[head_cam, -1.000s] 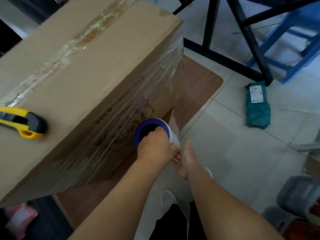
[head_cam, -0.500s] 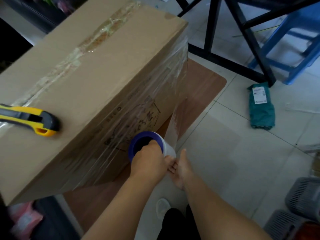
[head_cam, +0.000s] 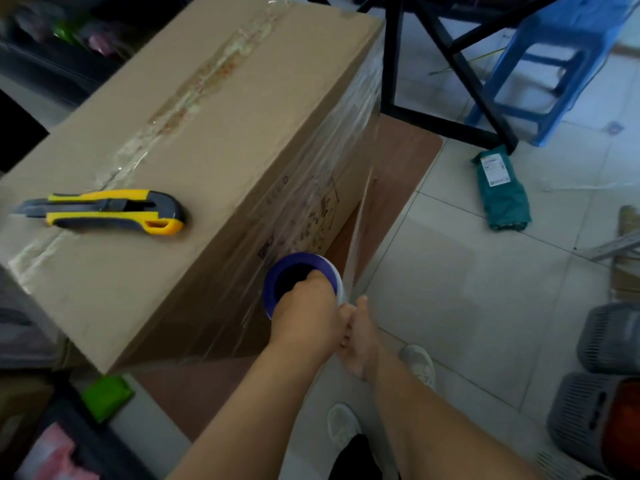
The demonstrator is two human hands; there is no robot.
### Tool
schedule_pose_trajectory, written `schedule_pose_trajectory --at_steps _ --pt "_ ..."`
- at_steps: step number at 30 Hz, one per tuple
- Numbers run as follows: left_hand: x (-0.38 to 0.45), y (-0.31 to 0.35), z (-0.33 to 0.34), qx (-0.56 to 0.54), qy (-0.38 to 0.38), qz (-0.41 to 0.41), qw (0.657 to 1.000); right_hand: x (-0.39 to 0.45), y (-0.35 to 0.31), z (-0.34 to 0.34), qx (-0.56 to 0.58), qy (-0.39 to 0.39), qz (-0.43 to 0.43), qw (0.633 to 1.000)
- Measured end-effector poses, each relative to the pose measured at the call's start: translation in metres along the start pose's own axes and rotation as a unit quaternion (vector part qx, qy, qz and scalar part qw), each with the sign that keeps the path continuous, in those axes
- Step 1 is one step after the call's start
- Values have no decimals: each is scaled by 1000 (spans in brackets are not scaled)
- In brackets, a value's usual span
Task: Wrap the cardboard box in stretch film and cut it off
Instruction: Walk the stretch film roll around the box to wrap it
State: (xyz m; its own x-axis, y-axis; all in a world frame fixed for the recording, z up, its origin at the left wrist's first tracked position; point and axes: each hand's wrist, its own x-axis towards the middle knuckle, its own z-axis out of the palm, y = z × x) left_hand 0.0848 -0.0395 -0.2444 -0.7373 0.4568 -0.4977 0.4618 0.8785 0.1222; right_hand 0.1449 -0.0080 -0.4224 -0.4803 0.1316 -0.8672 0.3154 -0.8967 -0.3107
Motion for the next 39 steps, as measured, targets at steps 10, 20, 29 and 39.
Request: schedule_pose_trajectory --at_steps 10,20,29,39 --pt "-2 5 18 19 5 35 999 1 9 -15 15 29 -34 999" --pt "-14 -12 27 -12 -6 -3 1000 5 18 -16 -4 39 6 999" --pt "-31 -16 31 -52 -36 -46 997 -7 31 -17 -22 29 47 998" --pt "-49 -45 36 -29 -12 -53 998 -22 56 0 -2 18 52 998"
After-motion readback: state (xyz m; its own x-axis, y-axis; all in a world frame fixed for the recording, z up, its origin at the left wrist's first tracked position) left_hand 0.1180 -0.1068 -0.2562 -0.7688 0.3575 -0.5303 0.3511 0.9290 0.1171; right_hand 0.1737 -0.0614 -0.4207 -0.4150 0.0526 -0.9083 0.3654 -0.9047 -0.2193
